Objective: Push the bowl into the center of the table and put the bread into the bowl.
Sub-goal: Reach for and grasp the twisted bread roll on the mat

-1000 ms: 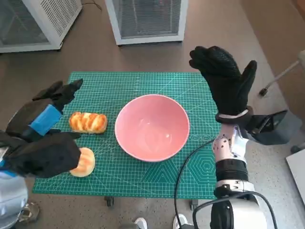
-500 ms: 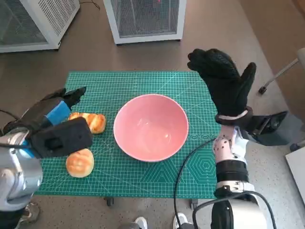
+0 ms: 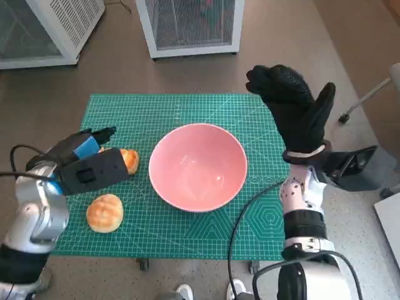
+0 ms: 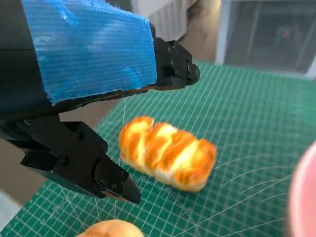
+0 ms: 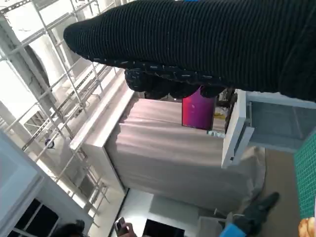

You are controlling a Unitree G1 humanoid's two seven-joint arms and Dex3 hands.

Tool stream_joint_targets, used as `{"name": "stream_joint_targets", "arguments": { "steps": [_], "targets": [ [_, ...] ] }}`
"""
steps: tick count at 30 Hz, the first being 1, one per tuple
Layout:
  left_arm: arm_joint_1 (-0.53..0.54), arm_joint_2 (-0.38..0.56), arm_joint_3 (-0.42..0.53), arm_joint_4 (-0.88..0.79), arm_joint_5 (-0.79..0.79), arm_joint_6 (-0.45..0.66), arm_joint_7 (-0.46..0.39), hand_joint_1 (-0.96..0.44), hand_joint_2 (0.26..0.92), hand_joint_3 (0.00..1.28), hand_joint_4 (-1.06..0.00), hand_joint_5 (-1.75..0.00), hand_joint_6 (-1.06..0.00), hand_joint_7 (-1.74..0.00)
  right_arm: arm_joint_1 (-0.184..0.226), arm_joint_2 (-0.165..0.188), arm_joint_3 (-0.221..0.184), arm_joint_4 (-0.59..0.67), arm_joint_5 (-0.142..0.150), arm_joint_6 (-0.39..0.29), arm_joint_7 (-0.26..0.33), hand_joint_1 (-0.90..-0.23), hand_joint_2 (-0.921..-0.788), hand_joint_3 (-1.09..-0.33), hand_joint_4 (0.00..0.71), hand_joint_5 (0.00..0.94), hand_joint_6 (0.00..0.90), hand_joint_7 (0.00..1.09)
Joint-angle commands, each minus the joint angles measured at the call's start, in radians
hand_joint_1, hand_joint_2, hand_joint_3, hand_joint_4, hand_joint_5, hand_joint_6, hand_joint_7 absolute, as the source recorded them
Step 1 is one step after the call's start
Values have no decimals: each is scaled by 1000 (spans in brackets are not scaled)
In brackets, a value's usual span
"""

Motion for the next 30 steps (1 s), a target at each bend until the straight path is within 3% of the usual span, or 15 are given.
{"name": "stream_joint_targets", "arguments": {
  "steps": [1,10,20,21,22,23,25,30],
  "targets": [
    [-60,-22,-46,119,24,-32,16,-19,739,16,-143,-17,-304,-32,26,3,-2,-3,7,9,-5,-472,-921,-405,456,1,630,13],
    [-96,-63,-104,294,26,-112,53,-52,771,25,-295,-29,-402,-46,39,8,-1,-25,15,17,-4,-467,-921,-406,456,1,630,11],
    [-102,-67,-124,386,37,-215,122,-60,865,35,-718,-153,-683,-150,54,14,-1,-47,22,26,-6,-461,-921,-410,455,0,630,9],
    [-100,-63,-121,386,36,-227,130,-59,881,23,-734,-242,-690,-241,56,15,-1,-51,23,27,-5,-461,-921,-411,454,0,630,9],
    [-99,-61,-120,386,35,-235,136,-47,889,38,-720,-432,-667,-434,57,16,-1,-53,23,28,-5,-461,-921,-411,454,0,630,9],
    [-98,-60,-118,387,35,-240,139,-30,900,76,-681,-727,-615,-733,58,16,0,-55,24,29,-5,-461,-921,-412,454,0,630,9],
    [-89,-49,-107,369,28,-260,149,-13,912,109,-640,-1031,-578,-1037,62,18,2,-60,26,32,-7,-461,-921,-412,454,0,631,9],
    [-75,-21,-71,308,9,-287,150,-2,919,108,-617,-1199,-603,-1180,69,19,6,-70,27,38,-10,-462,-921,-413,454,0,632,9]
  ]
}}
